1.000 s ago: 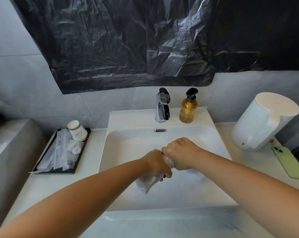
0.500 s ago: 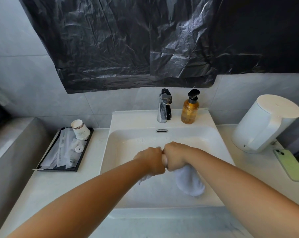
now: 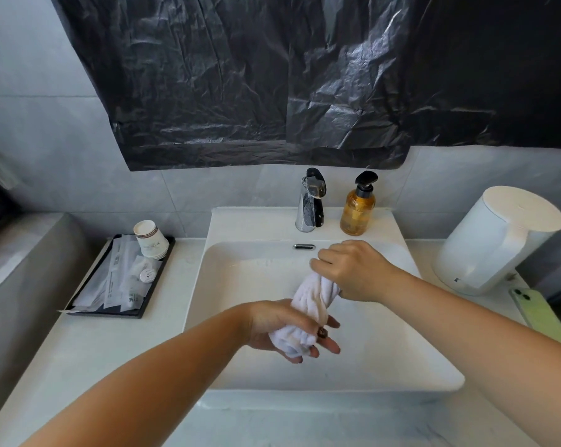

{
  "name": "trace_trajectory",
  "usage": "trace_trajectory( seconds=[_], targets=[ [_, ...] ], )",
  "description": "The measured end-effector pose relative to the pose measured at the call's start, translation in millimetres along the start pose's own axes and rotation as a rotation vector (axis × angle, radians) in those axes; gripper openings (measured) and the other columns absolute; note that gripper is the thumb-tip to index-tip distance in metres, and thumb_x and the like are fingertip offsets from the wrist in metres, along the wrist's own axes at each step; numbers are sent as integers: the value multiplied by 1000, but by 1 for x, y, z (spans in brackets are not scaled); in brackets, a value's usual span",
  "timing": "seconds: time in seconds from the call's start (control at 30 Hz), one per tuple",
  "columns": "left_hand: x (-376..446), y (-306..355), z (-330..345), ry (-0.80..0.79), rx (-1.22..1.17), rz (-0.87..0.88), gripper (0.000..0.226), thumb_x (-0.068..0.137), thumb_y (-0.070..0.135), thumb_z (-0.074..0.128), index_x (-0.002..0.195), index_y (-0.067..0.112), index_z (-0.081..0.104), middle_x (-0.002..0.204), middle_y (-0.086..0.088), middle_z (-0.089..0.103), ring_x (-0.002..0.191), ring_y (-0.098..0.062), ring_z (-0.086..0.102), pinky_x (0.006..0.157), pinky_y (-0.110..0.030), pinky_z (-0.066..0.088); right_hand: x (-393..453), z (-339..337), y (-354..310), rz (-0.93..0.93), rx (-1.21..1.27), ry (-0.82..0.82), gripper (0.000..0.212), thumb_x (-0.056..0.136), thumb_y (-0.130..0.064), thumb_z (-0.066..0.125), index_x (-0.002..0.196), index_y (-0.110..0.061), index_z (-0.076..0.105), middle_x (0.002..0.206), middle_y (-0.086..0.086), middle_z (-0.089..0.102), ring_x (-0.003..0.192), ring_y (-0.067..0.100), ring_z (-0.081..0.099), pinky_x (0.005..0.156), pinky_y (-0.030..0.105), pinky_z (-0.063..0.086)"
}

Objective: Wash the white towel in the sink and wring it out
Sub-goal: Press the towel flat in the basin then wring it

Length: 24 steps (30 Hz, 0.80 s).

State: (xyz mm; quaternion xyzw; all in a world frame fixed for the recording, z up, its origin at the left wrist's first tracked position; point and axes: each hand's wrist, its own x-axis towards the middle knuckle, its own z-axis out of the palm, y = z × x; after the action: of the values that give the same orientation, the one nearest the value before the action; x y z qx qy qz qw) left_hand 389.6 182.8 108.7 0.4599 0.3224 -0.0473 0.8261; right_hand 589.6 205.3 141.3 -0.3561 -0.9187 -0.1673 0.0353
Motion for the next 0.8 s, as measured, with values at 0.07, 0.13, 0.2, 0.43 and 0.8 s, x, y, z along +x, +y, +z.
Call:
trace_trajectory(
  seconds=[0.07, 0.13, 0.2, 0.43, 0.8],
  targets=[
    [2, 7, 8, 218, 99, -41, 29, 78, 5, 66, 108, 9, 64, 76, -1, 68, 67, -12, 64, 58, -21, 51, 2, -8, -3, 29, -35, -101, 42, 37, -10, 79, 76, -13, 65, 60, -1, 57, 49, 21, 55, 44, 23, 30],
    [-1, 18, 6, 482, 538, -103, 16, 78, 12, 73, 93, 7, 68, 65, 1, 68, 58, -9, 65, 57, -20, 51, 1, -11, -10, 117, -32, -253, 33, 65, -18, 74, 95, -14, 60, 83, 4, 65, 72, 26, 63, 56, 28, 33],
    [-8, 31, 3, 658, 1011, -127, 15, 76, 24, 72, 84, 16, 61, 62, 4, 70, 53, -5, 64, 53, -17, 47, 3, -10, -20, 282, 100, -478, 17, 82, -18, 59, 98, -19, 54, 103, 7, 62, 92, 29, 60, 66, 30, 34],
    [-17, 45, -9, 880, 1925, 39, 40, 87, 31, 57, 121, 14, 44, 109, -8, 67, 93, -35, 65, 68, -32, 39, 11, -5, -28, 623, 593, -550, 18, 69, -21, 66, 71, -23, 48, 76, -4, 55, 70, 19, 58, 54, 25, 41],
    [-28, 105, -45, 755, 2364, 551, 38, 75, 24, 69, 106, 7, 57, 70, -9, 64, 59, -33, 65, 49, -30, 37, 24, -15, -17, 880, 1210, -343, 35, 53, -23, 67, 84, -11, 60, 81, 5, 61, 73, 19, 59, 64, 30, 44]
  ],
)
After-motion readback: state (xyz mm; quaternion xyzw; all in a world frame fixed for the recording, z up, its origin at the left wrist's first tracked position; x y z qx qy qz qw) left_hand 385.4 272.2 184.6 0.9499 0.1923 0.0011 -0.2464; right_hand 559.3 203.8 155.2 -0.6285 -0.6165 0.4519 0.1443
